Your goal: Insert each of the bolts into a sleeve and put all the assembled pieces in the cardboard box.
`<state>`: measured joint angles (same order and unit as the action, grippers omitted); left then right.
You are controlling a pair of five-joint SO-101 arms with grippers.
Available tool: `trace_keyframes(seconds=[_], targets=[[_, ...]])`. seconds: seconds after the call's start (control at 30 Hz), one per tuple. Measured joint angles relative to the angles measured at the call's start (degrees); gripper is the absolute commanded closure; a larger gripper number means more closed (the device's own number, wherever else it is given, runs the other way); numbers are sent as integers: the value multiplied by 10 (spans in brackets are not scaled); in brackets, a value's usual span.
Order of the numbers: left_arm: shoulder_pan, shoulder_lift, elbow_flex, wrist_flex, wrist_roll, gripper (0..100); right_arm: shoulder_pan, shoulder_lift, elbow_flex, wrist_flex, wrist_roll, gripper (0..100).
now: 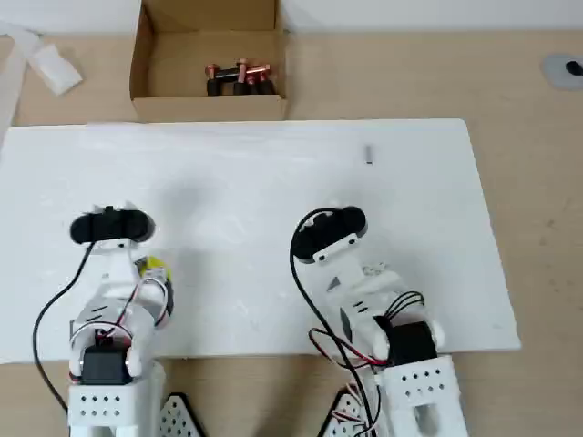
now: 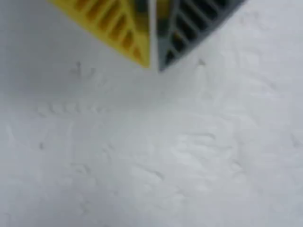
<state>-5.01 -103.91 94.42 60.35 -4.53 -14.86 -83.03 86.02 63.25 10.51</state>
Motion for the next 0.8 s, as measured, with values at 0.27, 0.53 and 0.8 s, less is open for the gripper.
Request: trace_keyframes(seconds=[0.27, 0.53, 0.8], targets=[[-59, 0, 0, 0, 0, 994, 0, 1, 20, -14, 0, 988], [-141, 0, 0, 7, 0, 993, 0, 1, 20, -14, 0, 988], [-142, 0, 0, 7, 0, 993, 0, 1, 20, -14, 0, 988]])
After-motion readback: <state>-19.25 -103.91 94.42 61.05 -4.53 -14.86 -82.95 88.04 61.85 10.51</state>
